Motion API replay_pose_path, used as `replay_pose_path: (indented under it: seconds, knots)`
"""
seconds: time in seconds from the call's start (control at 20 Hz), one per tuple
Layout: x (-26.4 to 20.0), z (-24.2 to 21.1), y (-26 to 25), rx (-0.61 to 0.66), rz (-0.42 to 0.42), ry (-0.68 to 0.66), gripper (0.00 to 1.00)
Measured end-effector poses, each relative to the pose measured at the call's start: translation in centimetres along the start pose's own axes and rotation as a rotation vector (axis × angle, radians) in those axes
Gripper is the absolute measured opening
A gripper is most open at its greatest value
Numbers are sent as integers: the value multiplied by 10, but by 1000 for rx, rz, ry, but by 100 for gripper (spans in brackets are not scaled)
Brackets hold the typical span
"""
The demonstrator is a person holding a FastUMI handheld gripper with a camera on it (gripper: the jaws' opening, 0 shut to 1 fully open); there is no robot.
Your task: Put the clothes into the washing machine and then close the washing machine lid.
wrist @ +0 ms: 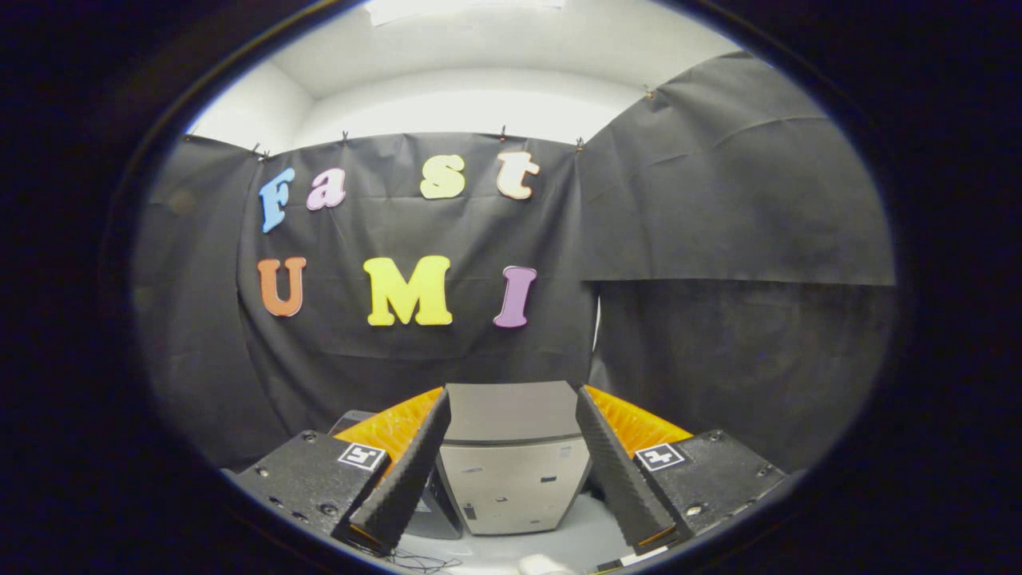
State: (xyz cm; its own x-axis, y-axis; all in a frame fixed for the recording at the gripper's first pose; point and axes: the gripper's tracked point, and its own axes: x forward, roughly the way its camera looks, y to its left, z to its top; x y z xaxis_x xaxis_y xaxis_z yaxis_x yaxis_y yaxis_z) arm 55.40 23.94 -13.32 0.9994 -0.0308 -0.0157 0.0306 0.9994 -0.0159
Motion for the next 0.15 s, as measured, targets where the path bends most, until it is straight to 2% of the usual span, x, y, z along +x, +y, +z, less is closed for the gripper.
replay_pose_path:
  seconds: [0.15]
  knots:
    - [-4,4,2,11,17,-18,99]
